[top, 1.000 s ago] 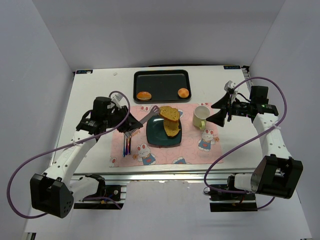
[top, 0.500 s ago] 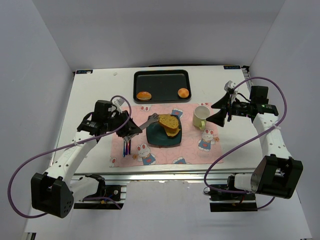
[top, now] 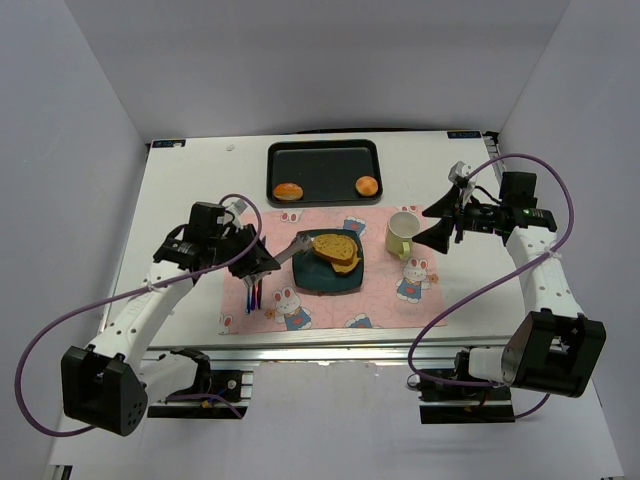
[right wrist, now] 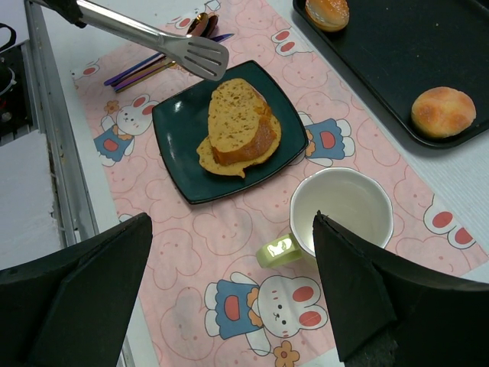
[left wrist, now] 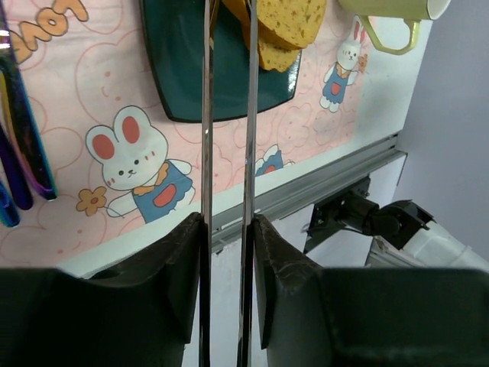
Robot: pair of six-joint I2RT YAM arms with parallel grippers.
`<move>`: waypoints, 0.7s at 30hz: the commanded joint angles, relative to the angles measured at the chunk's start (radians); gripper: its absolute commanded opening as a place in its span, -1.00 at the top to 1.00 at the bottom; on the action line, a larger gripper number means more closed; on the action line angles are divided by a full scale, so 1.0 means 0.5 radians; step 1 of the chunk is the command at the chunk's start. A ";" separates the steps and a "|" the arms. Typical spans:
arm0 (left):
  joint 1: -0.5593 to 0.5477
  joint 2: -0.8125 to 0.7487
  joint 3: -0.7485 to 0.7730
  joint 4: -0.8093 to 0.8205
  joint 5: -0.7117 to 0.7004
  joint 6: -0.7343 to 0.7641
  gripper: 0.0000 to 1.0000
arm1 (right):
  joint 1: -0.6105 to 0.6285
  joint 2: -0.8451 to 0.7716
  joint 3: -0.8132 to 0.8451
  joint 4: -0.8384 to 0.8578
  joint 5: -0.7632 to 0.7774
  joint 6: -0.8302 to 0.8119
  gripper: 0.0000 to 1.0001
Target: Place the bread
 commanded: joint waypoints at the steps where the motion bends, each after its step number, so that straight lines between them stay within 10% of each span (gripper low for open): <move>1: 0.006 -0.023 0.157 -0.100 -0.117 0.076 0.19 | -0.009 0.000 0.062 -0.019 -0.058 -0.036 -0.79; 8: 0.009 0.014 0.470 -0.239 -0.735 0.220 0.64 | -0.009 0.000 0.065 -0.022 -0.061 -0.049 -0.79; 14: 0.024 0.103 0.370 -0.160 -1.478 0.551 0.65 | -0.009 0.006 0.080 -0.022 -0.076 -0.058 -0.79; 21: 0.336 0.152 -0.258 0.906 -1.505 1.397 0.90 | -0.009 0.000 0.126 -0.144 -0.070 -0.180 -0.79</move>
